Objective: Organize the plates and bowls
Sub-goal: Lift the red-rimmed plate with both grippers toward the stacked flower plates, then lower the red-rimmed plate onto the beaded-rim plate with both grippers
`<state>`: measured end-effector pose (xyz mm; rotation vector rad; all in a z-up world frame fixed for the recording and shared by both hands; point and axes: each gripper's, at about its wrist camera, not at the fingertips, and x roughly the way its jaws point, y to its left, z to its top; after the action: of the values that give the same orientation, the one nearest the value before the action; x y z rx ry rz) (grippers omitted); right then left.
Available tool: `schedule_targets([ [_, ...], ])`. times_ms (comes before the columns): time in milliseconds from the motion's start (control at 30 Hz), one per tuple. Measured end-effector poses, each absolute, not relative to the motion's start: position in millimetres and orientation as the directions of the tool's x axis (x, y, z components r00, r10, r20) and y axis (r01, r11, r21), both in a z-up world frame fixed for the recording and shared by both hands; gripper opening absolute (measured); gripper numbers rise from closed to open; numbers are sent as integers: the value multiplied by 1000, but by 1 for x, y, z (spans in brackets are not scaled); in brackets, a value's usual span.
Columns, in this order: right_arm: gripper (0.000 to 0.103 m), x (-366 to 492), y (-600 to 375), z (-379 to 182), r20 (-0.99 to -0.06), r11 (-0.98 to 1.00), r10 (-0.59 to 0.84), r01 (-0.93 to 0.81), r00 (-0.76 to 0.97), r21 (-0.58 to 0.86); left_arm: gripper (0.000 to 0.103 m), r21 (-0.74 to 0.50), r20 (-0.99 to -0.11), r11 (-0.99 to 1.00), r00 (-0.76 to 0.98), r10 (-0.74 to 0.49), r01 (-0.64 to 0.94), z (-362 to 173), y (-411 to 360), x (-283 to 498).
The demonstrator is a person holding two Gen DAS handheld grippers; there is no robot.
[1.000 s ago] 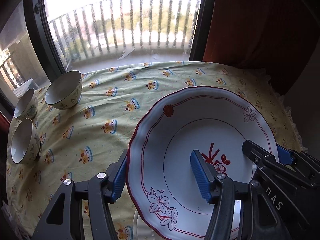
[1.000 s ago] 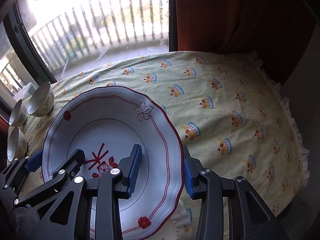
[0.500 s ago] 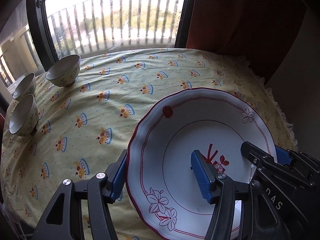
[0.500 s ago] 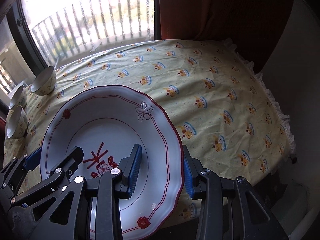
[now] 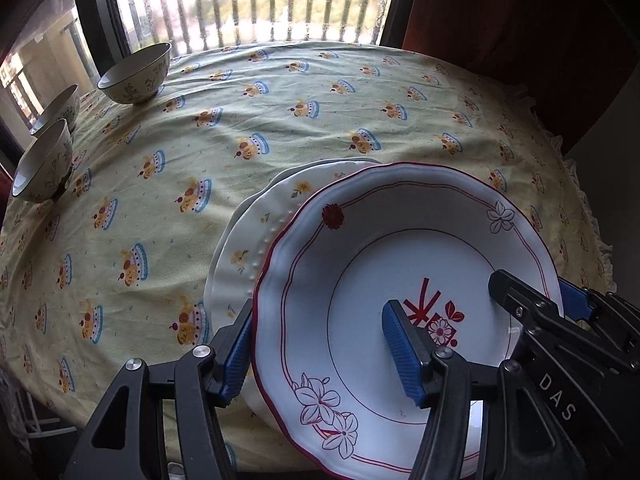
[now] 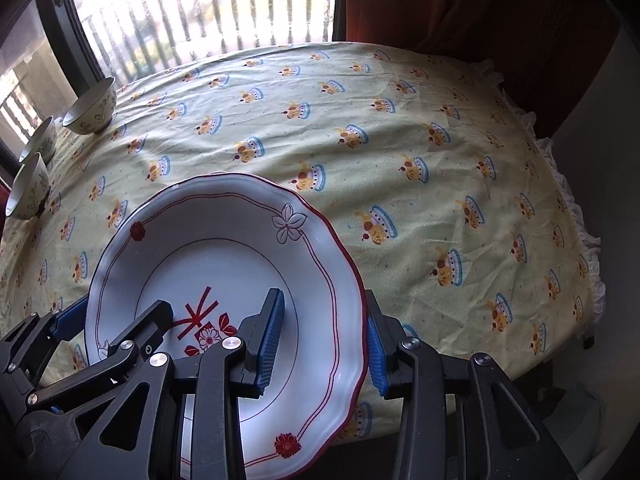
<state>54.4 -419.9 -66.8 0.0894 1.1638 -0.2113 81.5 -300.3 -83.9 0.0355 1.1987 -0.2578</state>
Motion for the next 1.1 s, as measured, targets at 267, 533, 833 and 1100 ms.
schedule_targets([
  [267,42,69,-433,-83,-931,985,-79,171,356,-18,62,-78,-938,980,319,-133,181,-98,-311,90],
  [533,42,78,-434,-96,-939,993,-40,119,342,2,62,-42,-946,989,313,-85,140,-104,-313,91],
  [833,42,75,-443,-97,-937,991,30,114,347,74,63,-24,-954,992,292,-59,124,-104,-315,93],
  [1100,27,70,-454,-91,-932,982,80,135,353,135,63,3,-949,994,312,-30,105,-98,-317,90],
])
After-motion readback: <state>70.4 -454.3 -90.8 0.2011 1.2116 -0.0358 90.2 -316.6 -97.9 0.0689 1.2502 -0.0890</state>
